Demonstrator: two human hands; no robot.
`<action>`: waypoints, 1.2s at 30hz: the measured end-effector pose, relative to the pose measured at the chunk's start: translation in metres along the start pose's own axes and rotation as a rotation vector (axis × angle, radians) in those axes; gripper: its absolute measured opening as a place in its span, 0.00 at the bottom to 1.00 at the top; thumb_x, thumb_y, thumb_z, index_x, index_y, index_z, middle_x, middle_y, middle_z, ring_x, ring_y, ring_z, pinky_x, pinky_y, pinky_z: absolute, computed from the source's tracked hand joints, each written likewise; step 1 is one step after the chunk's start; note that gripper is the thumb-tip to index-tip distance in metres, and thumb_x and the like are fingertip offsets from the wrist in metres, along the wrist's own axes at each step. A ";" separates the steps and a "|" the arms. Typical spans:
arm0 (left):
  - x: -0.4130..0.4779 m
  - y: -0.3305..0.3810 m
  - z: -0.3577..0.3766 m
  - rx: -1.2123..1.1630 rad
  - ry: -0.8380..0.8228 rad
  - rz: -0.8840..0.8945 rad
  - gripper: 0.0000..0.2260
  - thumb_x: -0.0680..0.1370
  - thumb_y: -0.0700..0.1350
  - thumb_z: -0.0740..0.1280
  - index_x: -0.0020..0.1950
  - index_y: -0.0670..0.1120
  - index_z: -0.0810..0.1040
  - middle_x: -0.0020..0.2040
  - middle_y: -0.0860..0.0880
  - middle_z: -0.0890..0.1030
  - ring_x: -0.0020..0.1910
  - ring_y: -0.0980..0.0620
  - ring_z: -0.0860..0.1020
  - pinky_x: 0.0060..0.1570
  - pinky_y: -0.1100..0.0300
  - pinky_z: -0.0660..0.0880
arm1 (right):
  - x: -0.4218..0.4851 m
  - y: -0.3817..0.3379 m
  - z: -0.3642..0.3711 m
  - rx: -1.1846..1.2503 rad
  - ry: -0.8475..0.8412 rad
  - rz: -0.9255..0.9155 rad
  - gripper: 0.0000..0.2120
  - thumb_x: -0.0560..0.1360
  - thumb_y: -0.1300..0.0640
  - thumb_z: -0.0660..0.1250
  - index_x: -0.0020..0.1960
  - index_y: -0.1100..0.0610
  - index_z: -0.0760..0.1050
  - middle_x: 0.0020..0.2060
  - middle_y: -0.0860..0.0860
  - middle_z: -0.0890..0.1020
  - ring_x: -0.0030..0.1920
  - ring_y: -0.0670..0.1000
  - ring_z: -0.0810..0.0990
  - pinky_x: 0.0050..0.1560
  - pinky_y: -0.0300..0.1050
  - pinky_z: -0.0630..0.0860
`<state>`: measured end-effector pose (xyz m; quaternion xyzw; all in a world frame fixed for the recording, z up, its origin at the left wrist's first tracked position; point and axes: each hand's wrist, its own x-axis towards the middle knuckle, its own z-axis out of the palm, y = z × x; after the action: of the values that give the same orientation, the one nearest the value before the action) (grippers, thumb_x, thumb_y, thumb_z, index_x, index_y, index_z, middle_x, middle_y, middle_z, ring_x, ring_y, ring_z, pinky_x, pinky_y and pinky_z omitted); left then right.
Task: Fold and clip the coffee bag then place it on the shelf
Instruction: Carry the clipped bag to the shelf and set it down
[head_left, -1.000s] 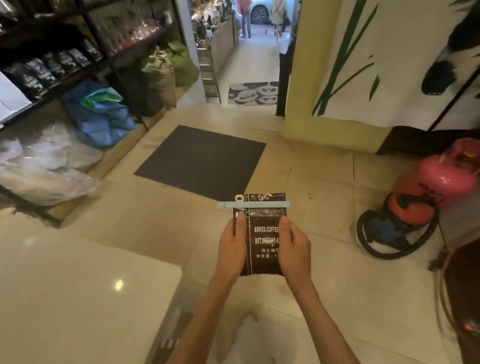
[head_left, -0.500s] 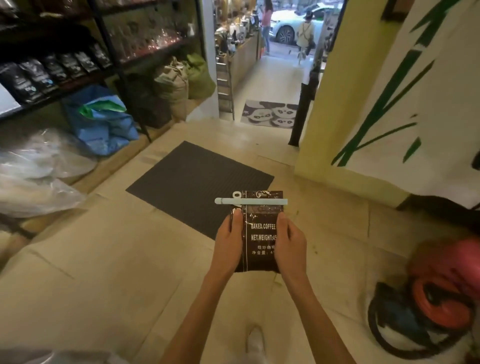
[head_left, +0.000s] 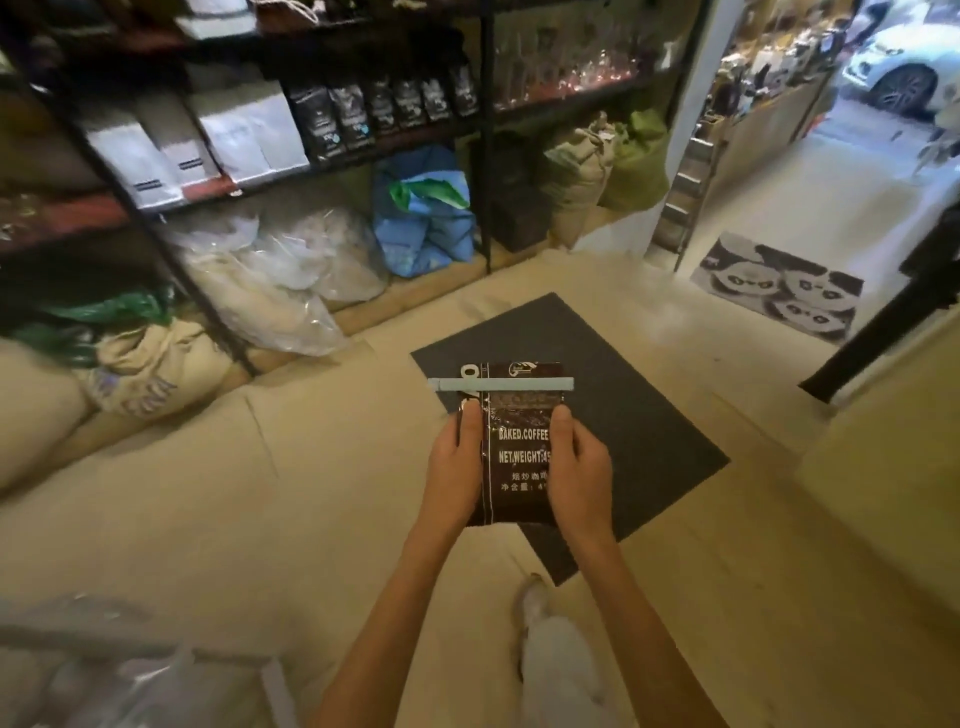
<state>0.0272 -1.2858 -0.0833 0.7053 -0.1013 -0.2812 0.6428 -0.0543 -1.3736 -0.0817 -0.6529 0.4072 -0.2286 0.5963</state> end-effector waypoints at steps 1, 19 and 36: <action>0.021 0.005 -0.008 -0.008 0.042 0.004 0.18 0.83 0.57 0.53 0.62 0.49 0.74 0.51 0.47 0.84 0.46 0.53 0.85 0.44 0.60 0.80 | 0.021 -0.006 0.015 -0.003 -0.045 -0.012 0.16 0.81 0.42 0.55 0.55 0.50 0.76 0.46 0.50 0.83 0.46 0.48 0.84 0.50 0.50 0.82; 0.292 0.073 -0.258 -0.219 0.804 -0.010 0.12 0.80 0.54 0.63 0.56 0.49 0.79 0.50 0.47 0.86 0.48 0.50 0.85 0.50 0.52 0.81 | 0.253 -0.121 0.390 -0.122 -0.849 -0.171 0.16 0.80 0.43 0.57 0.49 0.50 0.79 0.42 0.51 0.85 0.42 0.46 0.85 0.43 0.46 0.81; 0.435 0.122 -0.564 -0.370 0.932 0.023 0.10 0.80 0.50 0.65 0.59 0.50 0.79 0.50 0.51 0.86 0.49 0.53 0.85 0.48 0.59 0.80 | 0.291 -0.225 0.761 -0.070 -1.181 -0.038 0.09 0.74 0.47 0.70 0.52 0.50 0.80 0.42 0.48 0.88 0.41 0.47 0.87 0.40 0.42 0.81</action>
<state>0.7086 -1.0446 -0.0726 0.6289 0.2404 0.0575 0.7371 0.7646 -1.1661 -0.0592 -0.6962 0.0019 0.1765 0.6958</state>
